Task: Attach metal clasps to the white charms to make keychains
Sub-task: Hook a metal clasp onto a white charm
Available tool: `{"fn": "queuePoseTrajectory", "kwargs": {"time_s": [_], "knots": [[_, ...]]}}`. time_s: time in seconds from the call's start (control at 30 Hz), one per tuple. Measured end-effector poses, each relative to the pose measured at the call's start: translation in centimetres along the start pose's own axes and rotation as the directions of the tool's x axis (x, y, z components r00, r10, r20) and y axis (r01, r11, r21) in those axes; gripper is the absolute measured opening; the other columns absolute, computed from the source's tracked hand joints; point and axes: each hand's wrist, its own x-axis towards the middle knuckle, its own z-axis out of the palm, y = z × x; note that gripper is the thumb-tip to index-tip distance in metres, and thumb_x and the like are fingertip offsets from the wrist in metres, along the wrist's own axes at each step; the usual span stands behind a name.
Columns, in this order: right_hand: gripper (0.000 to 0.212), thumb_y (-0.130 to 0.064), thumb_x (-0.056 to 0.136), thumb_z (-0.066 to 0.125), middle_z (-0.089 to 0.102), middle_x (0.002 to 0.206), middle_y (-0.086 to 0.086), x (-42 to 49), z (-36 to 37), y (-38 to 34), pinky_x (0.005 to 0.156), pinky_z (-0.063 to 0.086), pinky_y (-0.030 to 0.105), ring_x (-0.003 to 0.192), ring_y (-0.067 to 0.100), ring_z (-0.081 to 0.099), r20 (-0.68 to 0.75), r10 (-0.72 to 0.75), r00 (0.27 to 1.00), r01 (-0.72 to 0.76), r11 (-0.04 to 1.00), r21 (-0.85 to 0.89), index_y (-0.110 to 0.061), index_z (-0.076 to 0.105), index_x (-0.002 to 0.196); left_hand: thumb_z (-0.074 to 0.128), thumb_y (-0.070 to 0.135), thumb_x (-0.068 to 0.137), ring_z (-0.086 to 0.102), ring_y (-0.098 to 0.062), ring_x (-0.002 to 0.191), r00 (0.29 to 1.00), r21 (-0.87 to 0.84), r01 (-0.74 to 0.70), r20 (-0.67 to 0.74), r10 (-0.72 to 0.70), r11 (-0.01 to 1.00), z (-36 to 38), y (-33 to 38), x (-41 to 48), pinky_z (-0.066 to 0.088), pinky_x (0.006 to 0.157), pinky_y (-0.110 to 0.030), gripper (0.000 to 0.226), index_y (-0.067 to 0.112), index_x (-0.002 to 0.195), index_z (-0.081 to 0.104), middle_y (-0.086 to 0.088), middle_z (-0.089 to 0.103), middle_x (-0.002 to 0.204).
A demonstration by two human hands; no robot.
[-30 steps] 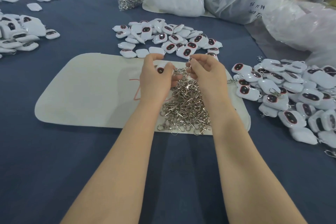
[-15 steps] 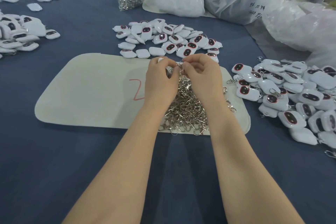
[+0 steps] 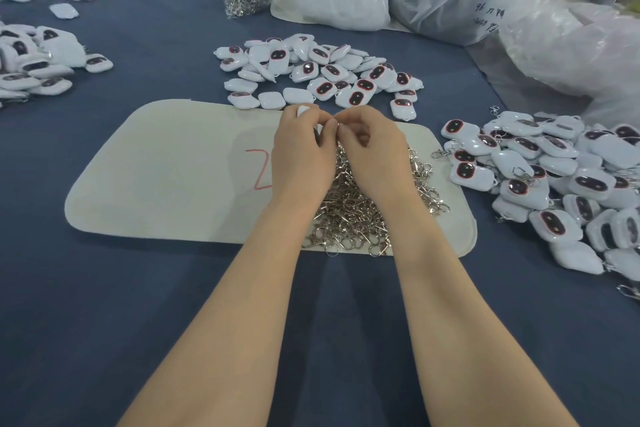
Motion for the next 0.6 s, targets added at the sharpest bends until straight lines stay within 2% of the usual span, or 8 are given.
{"fn": "queuePoseTrajectory", "kwargs": {"time_s": [0.1,0.2,0.37,0.47,0.53,0.6], "knots": [[0.009,-0.013,0.091,0.059,0.062,0.079,-0.014,0.09,-0.03,0.18,0.066,0.04,0.004,0.074,-0.002,0.057,-0.035,0.017,0.999,-0.017,1.0,-0.002,-0.022,0.062,0.088,0.055,0.016,0.094,0.047,-0.01,0.082,1.0,0.006,-0.012,-0.006,0.012,1.0,0.01,0.06,-0.05,0.035,0.072,-0.02,0.015,0.009,0.094,0.068,-0.005,0.056,0.108],[0.007,-0.014,0.09,0.06,0.06,0.077,-0.015,0.0,-0.08,0.15,0.065,0.04,0.004,0.073,-0.004,0.055,-0.049,0.016,0.999,-0.016,1.0,0.001,-0.02,0.062,0.088,0.056,0.017,0.093,0.047,-0.01,0.079,1.0,-0.001,-0.016,-0.01,0.016,1.0,0.05,0.05,-0.11,0.034,0.07,-0.02,0.014,0.01,0.094,0.067,-0.003,0.053,0.104],[0.005,-0.015,0.09,0.059,0.062,0.077,-0.008,-0.25,-0.22,-0.02,0.073,0.048,0.022,0.076,0.008,0.057,-0.064,-0.016,0.998,0.011,0.997,-0.078,-0.018,0.062,0.088,0.057,0.018,0.093,0.046,-0.009,0.072,1.0,0.002,-0.021,-0.013,0.021,1.0,0.1,-0.02,-0.19,0.034,0.067,-0.022,0.013,0.011,0.093,0.068,-0.002,0.054,0.104],[0.005,-0.016,0.09,0.057,0.063,0.079,-0.003,-0.39,-0.3,-0.07,0.075,0.05,0.033,0.08,0.014,0.059,-0.075,-0.024,0.997,0.016,0.994,-0.107,-0.018,0.059,0.086,0.058,0.019,0.092,0.045,-0.002,0.064,1.0,0.012,-0.026,-0.002,0.026,1.0,0.22,-0.01,-0.22,0.032,0.066,-0.021,0.013,0.012,0.095,0.068,-0.001,0.053,0.104],[0.006,-0.016,0.09,0.056,0.062,0.079,-0.004,-0.43,-0.34,-0.1,0.074,0.05,0.033,0.079,0.014,0.059,-0.077,-0.03,0.997,0.021,0.992,-0.121,-0.02,0.056,0.085,0.058,0.02,0.092,0.045,0.001,0.061,1.0,0.021,-0.016,0.004,0.015,1.0,0.29,-0.11,-0.22,0.033,0.066,-0.022,0.012,0.013,0.096,0.067,-0.001,0.052,0.103],[0.008,-0.016,0.09,0.056,0.06,0.077,-0.006,-0.45,-0.33,-0.14,0.071,0.048,0.03,0.077,0.014,0.058,-0.077,-0.038,0.996,0.028,0.991,-0.128,-0.021,0.054,0.084,0.058,0.02,0.092,0.043,-0.004,0.063,1.0,0.038,0.005,0.008,-0.005,0.999,0.34,-0.25,-0.18,0.035,0.068,-0.023,0.012,0.013,0.096,0.066,-0.003,0.053,0.104]]}}
